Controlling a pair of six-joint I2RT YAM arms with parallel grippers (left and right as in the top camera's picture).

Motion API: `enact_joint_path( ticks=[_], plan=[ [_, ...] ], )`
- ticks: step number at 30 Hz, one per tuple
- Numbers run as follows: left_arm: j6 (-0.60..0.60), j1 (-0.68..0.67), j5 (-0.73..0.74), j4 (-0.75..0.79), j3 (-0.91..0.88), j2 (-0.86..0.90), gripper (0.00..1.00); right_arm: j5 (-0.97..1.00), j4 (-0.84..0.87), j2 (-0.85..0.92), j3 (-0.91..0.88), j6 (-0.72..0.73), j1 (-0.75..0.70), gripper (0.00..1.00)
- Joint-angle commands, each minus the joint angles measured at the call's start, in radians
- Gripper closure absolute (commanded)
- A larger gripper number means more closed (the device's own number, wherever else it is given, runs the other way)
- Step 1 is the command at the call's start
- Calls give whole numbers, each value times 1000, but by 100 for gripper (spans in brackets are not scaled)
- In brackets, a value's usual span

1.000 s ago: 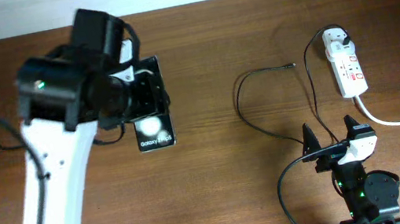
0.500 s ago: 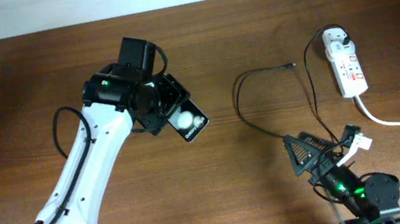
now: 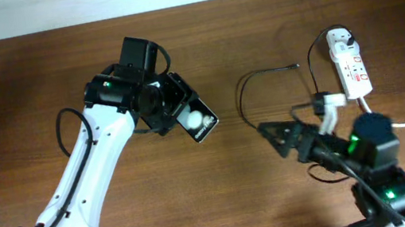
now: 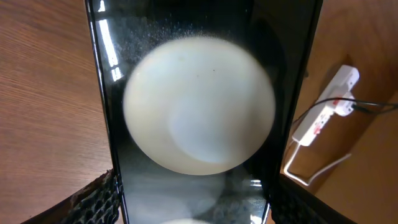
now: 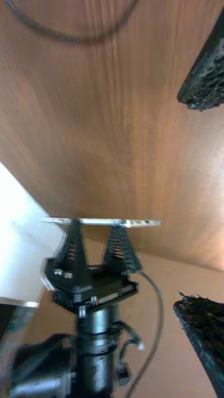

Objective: Plug charger to phone and switch on socket

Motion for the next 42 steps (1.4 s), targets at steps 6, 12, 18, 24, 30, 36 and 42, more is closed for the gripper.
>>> enact_joint_path(
  ticks=[6,12,18,24,30,36,42],
  plan=[
    [-17,-2,59,23,5,-19,43,517,555,408,19,-11,442,1],
    [-16,-2,100,23,5,-19,43,570,846,661,19,129,470,27],
    [-16,-2,110,23,5,-19,44,590,950,704,20,204,511,50],
    [-17,-28,111,24,5,-19,44,660,958,705,20,204,560,62],
    [-16,-35,111,22,5,-19,44,572,973,705,20,249,560,76],
    [-16,-35,111,22,5,-19,43,513,995,705,20,249,560,93],
    [95,-6,130,18,5,-32,7,511,1000,705,20,367,555,96]
  ],
)
